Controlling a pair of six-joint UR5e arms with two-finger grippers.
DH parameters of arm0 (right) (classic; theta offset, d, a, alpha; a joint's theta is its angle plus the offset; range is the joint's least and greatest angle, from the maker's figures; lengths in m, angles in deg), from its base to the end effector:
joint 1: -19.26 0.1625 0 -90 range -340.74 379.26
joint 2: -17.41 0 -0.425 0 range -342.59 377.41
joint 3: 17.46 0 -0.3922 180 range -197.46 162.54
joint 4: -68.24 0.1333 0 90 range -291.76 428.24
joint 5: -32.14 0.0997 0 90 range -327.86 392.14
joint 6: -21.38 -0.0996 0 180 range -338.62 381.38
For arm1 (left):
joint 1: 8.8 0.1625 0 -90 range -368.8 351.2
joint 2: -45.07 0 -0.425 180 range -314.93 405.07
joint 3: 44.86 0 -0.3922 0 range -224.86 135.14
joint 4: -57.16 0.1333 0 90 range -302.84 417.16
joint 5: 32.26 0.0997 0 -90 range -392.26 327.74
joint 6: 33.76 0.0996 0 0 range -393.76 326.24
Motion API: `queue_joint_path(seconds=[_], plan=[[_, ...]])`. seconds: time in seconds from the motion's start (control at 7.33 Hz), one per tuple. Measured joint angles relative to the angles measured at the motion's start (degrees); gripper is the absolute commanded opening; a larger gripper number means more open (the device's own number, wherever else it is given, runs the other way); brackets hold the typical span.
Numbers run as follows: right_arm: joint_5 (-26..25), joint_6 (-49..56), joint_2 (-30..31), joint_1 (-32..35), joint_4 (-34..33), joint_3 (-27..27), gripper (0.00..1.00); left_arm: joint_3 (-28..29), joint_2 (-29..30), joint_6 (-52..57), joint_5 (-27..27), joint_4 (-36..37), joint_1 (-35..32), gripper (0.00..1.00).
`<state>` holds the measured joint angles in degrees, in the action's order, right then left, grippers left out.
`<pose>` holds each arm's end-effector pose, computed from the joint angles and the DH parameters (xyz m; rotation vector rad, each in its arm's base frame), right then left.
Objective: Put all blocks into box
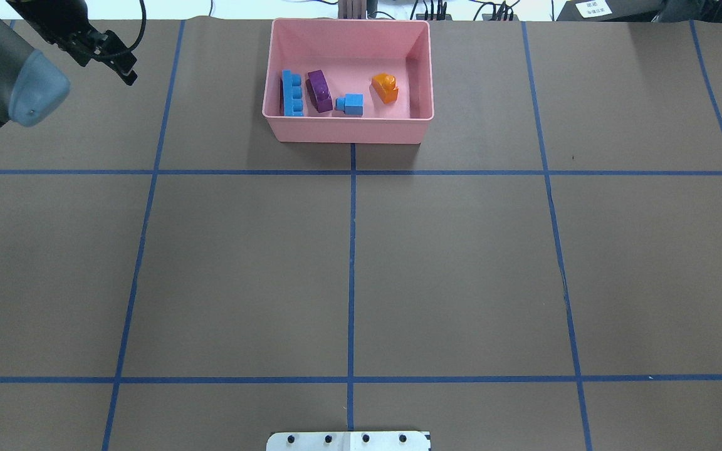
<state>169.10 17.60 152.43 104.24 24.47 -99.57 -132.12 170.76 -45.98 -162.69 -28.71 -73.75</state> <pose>0.0579 -0.0322 0.8549 -0.1725 -0.8078 0.0274 0.2345 -0.6641 0.3127 0.2372 0.8125 0.3879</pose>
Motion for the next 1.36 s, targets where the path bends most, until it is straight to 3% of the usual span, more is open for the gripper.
queue_joint_path(seconds=[0.68, 0.95, 1.36], plan=[[1.42, -0.21, -5.31, 0.28, -1.79, -3.6, 0.0, -3.08, -2.91, 0.05, 0.19, 1.17, -0.09, 1.0], [3.65, -0.49, -13.41, 2.02, -10.8, -5.49, 0.0, -4.93, -4.75, 0.08, 0.25, 1.43, -0.05, 1.0], [2.76, -0.59, -32.77, 4.6, -29.55, -7.64, 0.0, -5.27, -5.53, 0.07, 0.26, 1.49, -0.04, 1.0]])
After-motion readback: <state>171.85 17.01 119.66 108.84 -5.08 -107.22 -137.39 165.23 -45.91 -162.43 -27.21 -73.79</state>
